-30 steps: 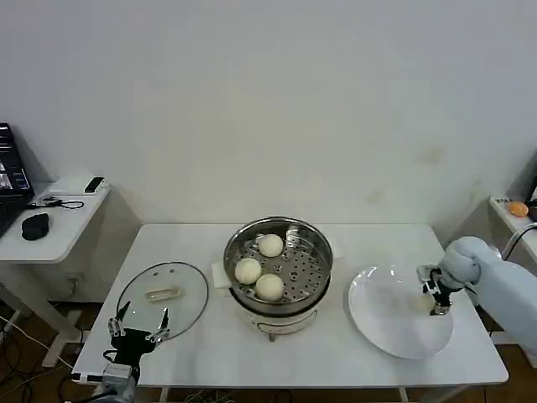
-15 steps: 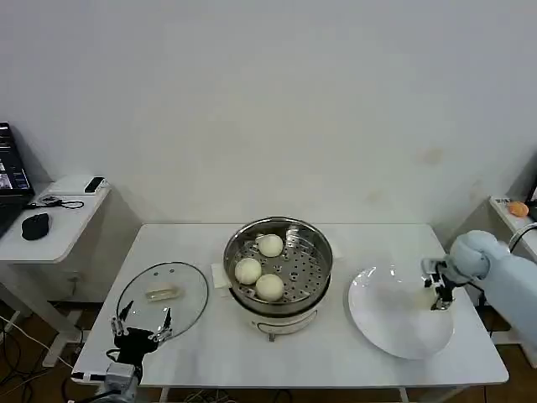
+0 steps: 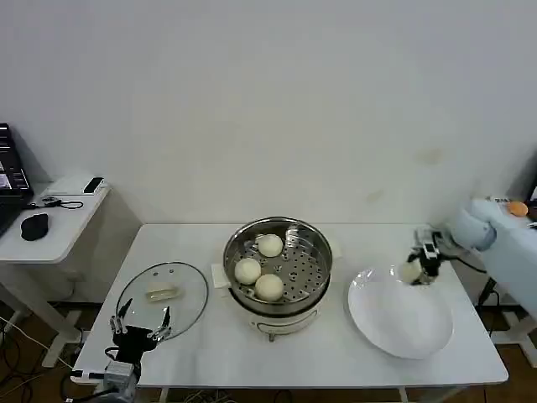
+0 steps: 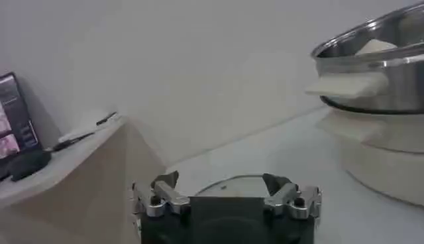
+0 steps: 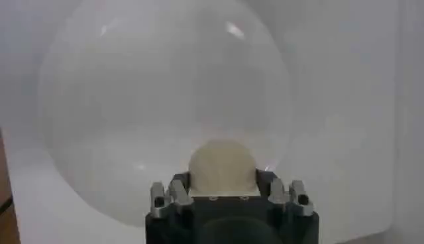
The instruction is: Take steamed baozi put them in steamer then cover it.
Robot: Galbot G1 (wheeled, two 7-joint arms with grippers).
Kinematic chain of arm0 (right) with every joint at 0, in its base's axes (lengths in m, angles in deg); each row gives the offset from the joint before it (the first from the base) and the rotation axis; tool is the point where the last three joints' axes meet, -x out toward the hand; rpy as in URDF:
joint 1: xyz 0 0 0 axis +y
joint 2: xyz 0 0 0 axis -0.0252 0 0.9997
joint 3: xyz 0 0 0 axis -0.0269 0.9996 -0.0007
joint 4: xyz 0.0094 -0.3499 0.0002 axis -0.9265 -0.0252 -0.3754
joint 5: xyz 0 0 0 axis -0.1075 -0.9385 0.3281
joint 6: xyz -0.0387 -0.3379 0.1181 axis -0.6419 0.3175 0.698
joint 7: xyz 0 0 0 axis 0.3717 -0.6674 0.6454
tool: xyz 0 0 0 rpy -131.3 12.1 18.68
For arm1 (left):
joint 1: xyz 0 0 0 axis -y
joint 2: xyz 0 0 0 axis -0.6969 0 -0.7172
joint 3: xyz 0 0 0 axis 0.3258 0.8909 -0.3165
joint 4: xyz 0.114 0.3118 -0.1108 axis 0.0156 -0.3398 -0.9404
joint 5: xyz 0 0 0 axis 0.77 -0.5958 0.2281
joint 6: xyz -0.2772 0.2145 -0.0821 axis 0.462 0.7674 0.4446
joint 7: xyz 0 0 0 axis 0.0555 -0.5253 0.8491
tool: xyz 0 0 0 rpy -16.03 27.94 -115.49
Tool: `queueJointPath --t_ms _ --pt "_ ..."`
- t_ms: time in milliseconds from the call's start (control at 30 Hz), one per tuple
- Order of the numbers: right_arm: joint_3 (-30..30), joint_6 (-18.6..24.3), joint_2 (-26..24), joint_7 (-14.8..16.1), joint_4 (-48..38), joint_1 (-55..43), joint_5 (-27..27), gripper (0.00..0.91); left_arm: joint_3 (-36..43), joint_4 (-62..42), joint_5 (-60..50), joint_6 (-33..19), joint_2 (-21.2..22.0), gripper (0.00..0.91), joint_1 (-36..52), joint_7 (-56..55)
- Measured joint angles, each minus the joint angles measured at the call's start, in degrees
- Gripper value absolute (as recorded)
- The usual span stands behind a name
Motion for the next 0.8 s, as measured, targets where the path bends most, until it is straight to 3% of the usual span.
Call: queueJointPath --t_ms 567,800 --pt "15.6 -9.1 10.5 -0.9 4.0 -22.0 21.8 0.665 -0.6 1.7 -0.4 -0.1 1.2 0.907 -0.3 0.1" --pt "21.1 -11.4 15.0 -2.1 2.8 -25.2 26.6 0.665 -0.6 3.1 -0.4 0.0 2.1 0.907 -0.7 0.2"
